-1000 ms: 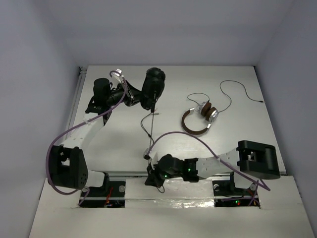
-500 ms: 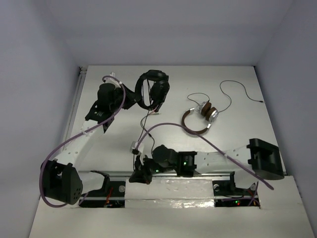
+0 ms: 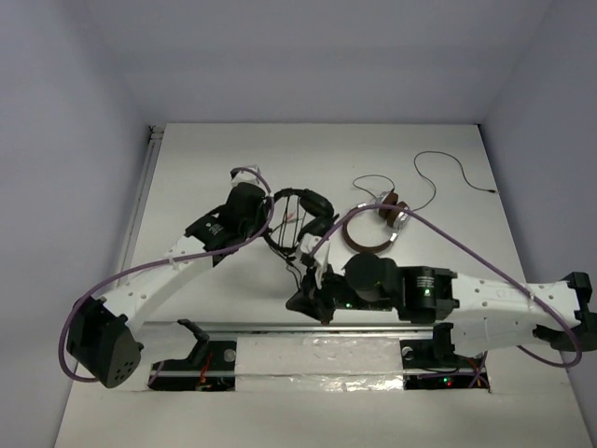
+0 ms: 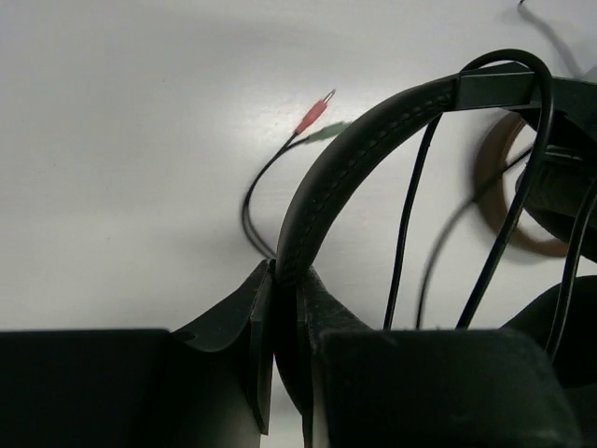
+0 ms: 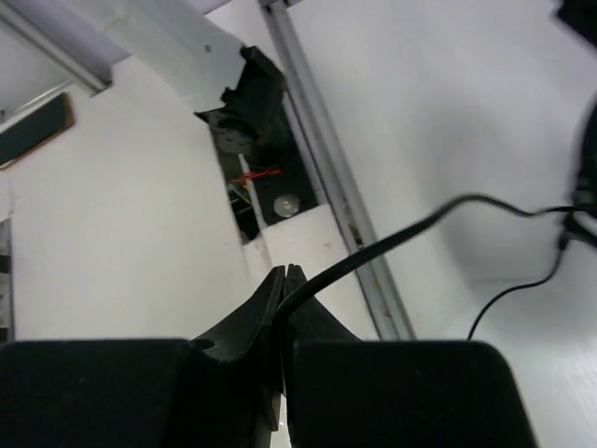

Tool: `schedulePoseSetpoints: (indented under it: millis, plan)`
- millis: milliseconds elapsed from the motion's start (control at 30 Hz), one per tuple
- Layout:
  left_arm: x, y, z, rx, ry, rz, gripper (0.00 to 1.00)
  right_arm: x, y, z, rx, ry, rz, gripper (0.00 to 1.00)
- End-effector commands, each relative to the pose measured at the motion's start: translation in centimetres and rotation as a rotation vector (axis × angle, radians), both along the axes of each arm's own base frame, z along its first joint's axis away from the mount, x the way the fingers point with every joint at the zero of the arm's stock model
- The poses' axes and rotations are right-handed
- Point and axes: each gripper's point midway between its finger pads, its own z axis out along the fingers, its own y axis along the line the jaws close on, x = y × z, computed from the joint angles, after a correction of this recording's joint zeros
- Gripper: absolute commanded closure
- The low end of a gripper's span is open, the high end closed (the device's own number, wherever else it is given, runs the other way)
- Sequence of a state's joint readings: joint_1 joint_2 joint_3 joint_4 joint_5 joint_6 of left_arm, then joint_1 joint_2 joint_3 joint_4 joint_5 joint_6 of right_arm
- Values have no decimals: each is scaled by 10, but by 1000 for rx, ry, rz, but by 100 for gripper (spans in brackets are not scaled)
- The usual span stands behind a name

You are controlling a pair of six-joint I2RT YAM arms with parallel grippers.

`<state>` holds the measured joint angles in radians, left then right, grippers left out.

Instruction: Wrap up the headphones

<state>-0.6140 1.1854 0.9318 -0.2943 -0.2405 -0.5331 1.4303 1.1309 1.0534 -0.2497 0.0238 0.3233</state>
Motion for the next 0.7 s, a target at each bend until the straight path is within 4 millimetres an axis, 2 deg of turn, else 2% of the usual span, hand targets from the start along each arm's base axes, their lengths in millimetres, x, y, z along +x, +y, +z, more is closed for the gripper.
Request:
schedulePoseSetpoints:
  millis: [0, 33, 100, 133, 233, 400, 567, 667]
  plan:
    - [-14, 13, 5, 129, -6, -55, 100, 39, -35, 9, -105, -133, -149, 100]
    - [-19, 15, 5, 140, 3, -75, 100, 44, -43, 6, -133, -140, -169, 100]
    - [-30, 16, 3, 158, 28, -116, 100, 61, -58, 14, -140, -165, -238, 100]
    - [-34, 16, 6, 164, 18, -135, 100, 65, -67, 11, -173, -167, -262, 100]
    - [-45, 13, 8, 168, 44, -198, 100, 85, -86, 20, -186, -192, -348, 100]
    - [-65, -17, 20, 99, 41, -413, 100, 130, -108, 28, -243, -265, -523, 100]
    - [-78, -28, 39, 54, 5, -537, 100, 185, -130, 46, -256, -340, -738, 100]
    - [-83, -36, 51, 28, -11, -597, 100, 209, -134, 52, -260, -378, -826, 100]
